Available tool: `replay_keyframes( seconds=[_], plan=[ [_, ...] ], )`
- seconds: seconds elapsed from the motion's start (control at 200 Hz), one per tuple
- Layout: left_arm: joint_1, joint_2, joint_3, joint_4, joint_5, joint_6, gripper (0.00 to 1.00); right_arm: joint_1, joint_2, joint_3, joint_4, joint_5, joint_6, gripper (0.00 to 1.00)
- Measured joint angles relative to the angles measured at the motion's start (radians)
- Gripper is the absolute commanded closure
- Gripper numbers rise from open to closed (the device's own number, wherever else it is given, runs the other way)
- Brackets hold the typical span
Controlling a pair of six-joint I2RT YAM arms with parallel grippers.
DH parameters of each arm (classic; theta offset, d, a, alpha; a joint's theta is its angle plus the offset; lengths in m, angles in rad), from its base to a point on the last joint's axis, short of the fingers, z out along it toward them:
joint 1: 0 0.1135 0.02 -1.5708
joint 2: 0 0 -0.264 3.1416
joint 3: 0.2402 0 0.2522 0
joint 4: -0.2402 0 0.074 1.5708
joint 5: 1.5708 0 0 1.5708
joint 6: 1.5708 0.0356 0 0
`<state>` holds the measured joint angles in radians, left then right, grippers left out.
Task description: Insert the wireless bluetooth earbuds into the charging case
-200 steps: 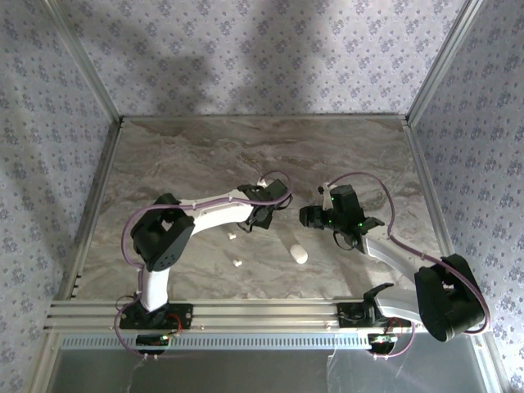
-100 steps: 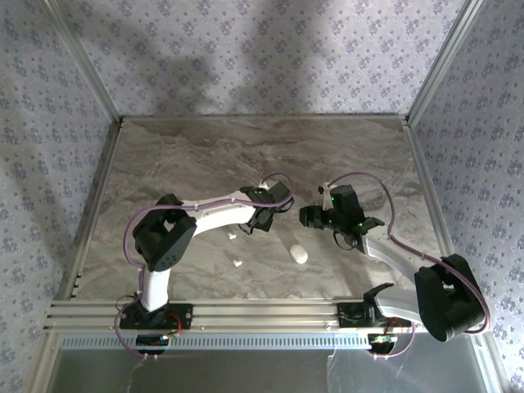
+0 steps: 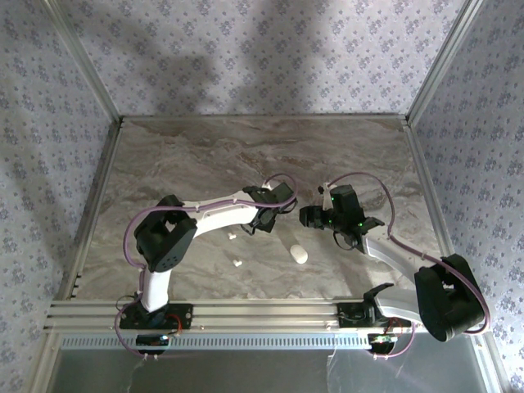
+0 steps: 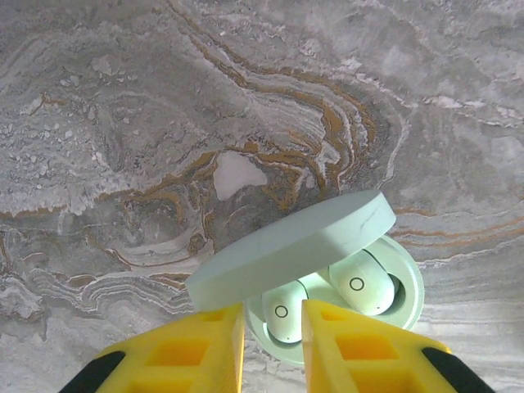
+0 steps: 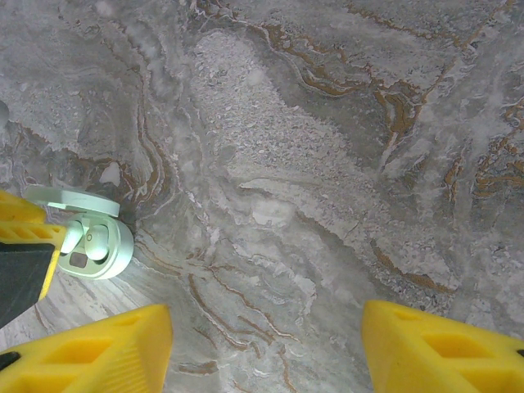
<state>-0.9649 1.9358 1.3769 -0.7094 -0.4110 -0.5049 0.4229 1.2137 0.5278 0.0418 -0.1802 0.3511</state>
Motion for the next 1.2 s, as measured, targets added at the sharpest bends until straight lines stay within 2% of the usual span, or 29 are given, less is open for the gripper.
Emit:
replay_keyframes(
  seconds=[0.165, 0.36, 0.52, 0.645, 0.795, 0.864, 1.059, 1.199],
  plan=[
    [0.000, 0.000, 0.002, -0.003, 0.003, 0.000, 0.73, -0.003, 0.000, 0.000, 0.000, 0.000, 0.000, 0.36],
    [0.000, -0.013, 0.001, -0.002, 0.014, -0.001, 0.66, -0.005, 0.000, 0.000, 0.000, 0.000, 0.000, 0.36],
    [0.001, -0.095, -0.028, 0.005, 0.029, 0.000, 0.57, -0.005, -0.002, 0.000, 0.000, 0.000, 0.000, 0.36],
    [0.014, -0.199, -0.092, 0.027, 0.067, -0.003, 0.46, -0.006, -0.010, -0.003, 0.000, 0.000, 0.000, 0.36],
    [0.084, -0.355, -0.235, 0.118, 0.193, -0.004, 0.23, -0.013, -0.019, -0.004, 0.000, -0.008, 0.000, 0.35],
    [0.140, -0.433, -0.318, 0.176, 0.275, -0.006, 0.01, -0.016, -0.024, -0.005, 0.000, -0.017, 0.000, 0.34],
    [0.342, -0.636, -0.544, 0.372, 0.547, -0.028, 0.00, -0.018, -0.025, -0.005, 0.000, -0.036, 0.000, 0.28],
    [0.418, -0.702, -0.676, 0.552, 0.678, -0.061, 0.04, -0.018, -0.018, 0.000, -0.005, -0.068, 0.000, 0.26]
  ],
)
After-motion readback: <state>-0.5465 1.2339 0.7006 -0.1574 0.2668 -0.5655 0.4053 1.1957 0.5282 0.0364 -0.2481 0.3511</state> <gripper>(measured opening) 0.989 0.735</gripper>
